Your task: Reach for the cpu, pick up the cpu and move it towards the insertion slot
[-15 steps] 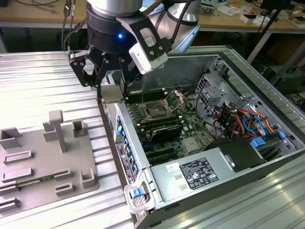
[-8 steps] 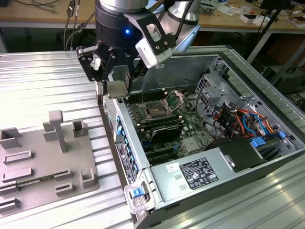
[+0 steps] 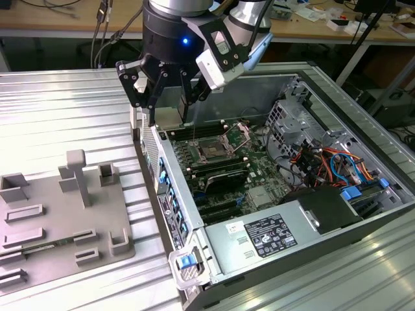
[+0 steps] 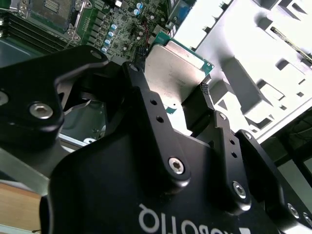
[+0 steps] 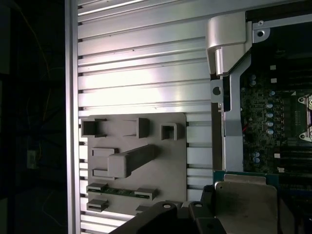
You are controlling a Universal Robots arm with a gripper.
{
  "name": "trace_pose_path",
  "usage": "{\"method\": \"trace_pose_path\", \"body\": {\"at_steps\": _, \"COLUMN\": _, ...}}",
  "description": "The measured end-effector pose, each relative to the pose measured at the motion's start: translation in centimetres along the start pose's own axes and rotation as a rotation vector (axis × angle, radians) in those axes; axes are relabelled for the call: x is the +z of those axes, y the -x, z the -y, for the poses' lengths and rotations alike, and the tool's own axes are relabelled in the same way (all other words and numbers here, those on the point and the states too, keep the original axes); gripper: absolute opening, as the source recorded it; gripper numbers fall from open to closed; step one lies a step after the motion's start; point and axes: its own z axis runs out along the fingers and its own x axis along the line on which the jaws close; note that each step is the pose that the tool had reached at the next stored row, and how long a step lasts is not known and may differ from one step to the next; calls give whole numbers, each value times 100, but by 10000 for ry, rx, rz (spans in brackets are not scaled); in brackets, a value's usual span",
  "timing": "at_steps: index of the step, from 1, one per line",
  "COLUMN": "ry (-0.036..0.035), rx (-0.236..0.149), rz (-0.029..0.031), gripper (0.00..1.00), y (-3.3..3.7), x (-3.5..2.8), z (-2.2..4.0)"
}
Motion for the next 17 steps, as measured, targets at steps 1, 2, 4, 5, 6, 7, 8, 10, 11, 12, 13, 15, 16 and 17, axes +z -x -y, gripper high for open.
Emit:
{"method": "trace_pose_path", "body": {"at_steps": 1, "ry": -1, "rx": 0, "rz": -3, "gripper": 55, "y": 0, "x": 0, "z": 0}}
{"method": "trace_pose_path", "body": {"at_steps": 2, "ry": -1, "rx": 0, "rz": -3, "gripper": 55, "y": 0, "x": 0, "z": 0}}
{"method": "trace_pose_path", "body": {"at_steps": 4, "ry": -1, "rx": 0, "rz": -4, "gripper": 55, "y": 0, "x": 0, "z": 0}}
{"method": "trace_pose_path", "body": {"at_steps": 5, "ry": -1, "rx": 0, "rz": -3, "gripper": 55, "y": 0, "x": 0, "z": 0}}
{"method": "trace_pose_path", "body": {"at_steps": 6, "ry": 0, "rx": 0, "rz": -3, "gripper": 55, "y": 0, "x": 0, "z": 0}}
{"method": "trace_pose_path", "body": {"at_steps": 7, "ry": 0, "rx": 0, "rz": -4, "gripper": 55, "y": 0, "x": 0, "z": 0}}
{"method": "trace_pose_path", "body": {"at_steps": 8, "ry": 0, "rx": 0, "rz": -3, "gripper": 55, "y": 0, "x": 0, "z": 0}}
{"method": "trace_pose_path", "body": {"at_steps": 10, "ry": 0, "rx": 0, "rz": -3, "gripper": 55, "y": 0, "x": 0, "z": 0}}
{"method": "trace_pose_path", "body": {"at_steps": 11, "ry": 0, "rx": 0, "rz": -3, "gripper": 55, "y": 2, "x": 0, "z": 0}}
{"method": "trace_pose_path", "body": {"at_steps": 12, "ry": 0, "rx": -2, "rz": -3, "gripper": 55, "y": 8, "x": 1, "z": 0}}
{"method": "trace_pose_path", "body": {"at_steps": 13, "ry": 0, "rx": -1, "rz": -4, "gripper": 55, "y": 23, "x": 1, "z": 0}}
{"method": "trace_pose_path", "body": {"at_steps": 15, "ry": 0, "rx": 0, "rz": -4, "gripper": 55, "y": 51, "x": 1, "z": 0}}
{"method": "trace_pose_path", "body": {"at_steps": 16, "ry": -1, "rx": 0, "rz": -4, "gripper": 55, "y": 78, "x": 1, "z": 0}}
{"method": "trace_pose_path", "body": {"at_steps": 17, "ry": 0, "rx": 0, "rz": -4, "gripper": 55, "y": 95, "x": 1, "z": 0}}
